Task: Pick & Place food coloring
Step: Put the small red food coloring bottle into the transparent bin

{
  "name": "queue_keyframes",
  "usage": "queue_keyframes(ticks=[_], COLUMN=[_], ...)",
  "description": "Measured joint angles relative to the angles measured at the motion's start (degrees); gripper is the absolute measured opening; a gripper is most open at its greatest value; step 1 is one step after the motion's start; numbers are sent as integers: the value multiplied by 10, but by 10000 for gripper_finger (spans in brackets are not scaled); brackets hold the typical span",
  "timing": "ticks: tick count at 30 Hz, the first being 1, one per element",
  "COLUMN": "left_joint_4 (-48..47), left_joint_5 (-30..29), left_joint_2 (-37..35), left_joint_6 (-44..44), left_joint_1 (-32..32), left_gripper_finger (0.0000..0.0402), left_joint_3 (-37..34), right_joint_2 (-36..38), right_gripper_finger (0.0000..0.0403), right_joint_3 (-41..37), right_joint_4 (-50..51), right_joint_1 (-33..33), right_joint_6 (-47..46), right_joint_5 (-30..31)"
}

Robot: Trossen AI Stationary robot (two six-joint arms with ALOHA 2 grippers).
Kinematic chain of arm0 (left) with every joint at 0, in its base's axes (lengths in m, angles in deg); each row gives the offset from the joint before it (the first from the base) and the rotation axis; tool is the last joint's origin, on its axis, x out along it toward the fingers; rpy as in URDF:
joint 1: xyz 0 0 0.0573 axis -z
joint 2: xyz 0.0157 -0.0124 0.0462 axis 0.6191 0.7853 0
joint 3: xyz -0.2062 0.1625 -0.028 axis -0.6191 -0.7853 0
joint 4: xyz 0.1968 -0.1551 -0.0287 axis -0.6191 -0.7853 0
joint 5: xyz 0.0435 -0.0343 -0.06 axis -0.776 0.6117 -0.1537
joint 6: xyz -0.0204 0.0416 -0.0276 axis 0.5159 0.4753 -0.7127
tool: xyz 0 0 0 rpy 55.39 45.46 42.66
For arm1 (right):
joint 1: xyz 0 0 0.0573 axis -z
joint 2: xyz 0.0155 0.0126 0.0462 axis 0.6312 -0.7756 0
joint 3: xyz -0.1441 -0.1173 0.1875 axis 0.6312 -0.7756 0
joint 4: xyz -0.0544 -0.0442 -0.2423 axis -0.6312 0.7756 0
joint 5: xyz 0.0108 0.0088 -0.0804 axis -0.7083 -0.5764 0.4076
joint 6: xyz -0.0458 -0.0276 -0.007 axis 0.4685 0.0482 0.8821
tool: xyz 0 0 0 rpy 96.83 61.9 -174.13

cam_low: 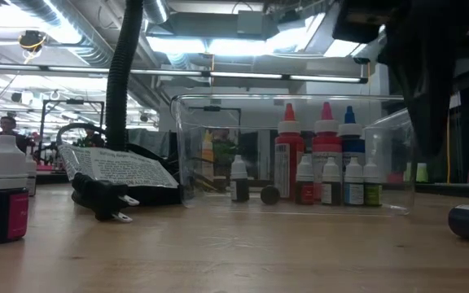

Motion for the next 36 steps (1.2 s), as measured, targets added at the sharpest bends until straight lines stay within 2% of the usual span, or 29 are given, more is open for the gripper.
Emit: queue_keyframes(ticks=[5, 29, 36], left_joint_4=[0, -33, -37], left_joint_5=[0, 2, 2], left_joint_2=[0, -5, -5], left_joint_6=[5, 26, 26], left_joint_1=[0, 0, 0], left_gripper_finger=[256, 257, 254], left_joint_3=[0, 0, 0], right_joint_2=[-5, -49, -49], right_gripper_finger=[225, 225, 210], right_joint_3=[0, 0, 0], right_joint_4=[-36, -15, -9], right_joint_1=[3, 26, 26], right_joint_6=[22, 46, 36], right_joint_5=[-9, -32, -44])
